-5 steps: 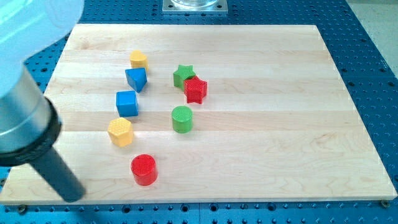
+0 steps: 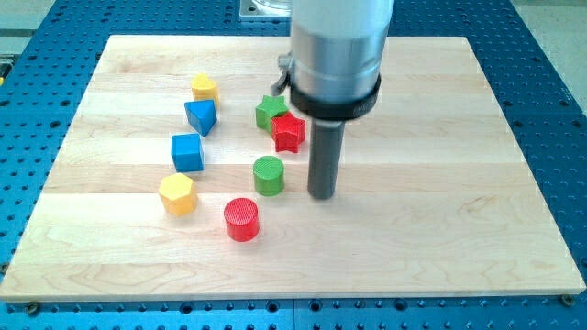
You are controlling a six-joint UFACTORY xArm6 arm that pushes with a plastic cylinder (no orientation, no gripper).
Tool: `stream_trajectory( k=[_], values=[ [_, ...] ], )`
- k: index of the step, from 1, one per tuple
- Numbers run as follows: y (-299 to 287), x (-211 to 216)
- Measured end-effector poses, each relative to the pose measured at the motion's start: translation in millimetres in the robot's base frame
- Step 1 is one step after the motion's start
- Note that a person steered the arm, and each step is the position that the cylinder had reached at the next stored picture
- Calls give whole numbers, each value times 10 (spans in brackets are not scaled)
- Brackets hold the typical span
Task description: Place the red circle diagonally bottom right to the yellow hexagon
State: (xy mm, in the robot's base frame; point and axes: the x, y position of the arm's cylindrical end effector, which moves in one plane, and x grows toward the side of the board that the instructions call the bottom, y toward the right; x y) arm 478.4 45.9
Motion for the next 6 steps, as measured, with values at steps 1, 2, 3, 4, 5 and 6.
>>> stream_trajectory(
  k=[1,2,3,4,5,6],
  values=[
    [-19,-504],
    [-325,-573],
    [-605,-491],
    [-431,-444],
    [-424,-884],
    [-438,-1026]
  ],
)
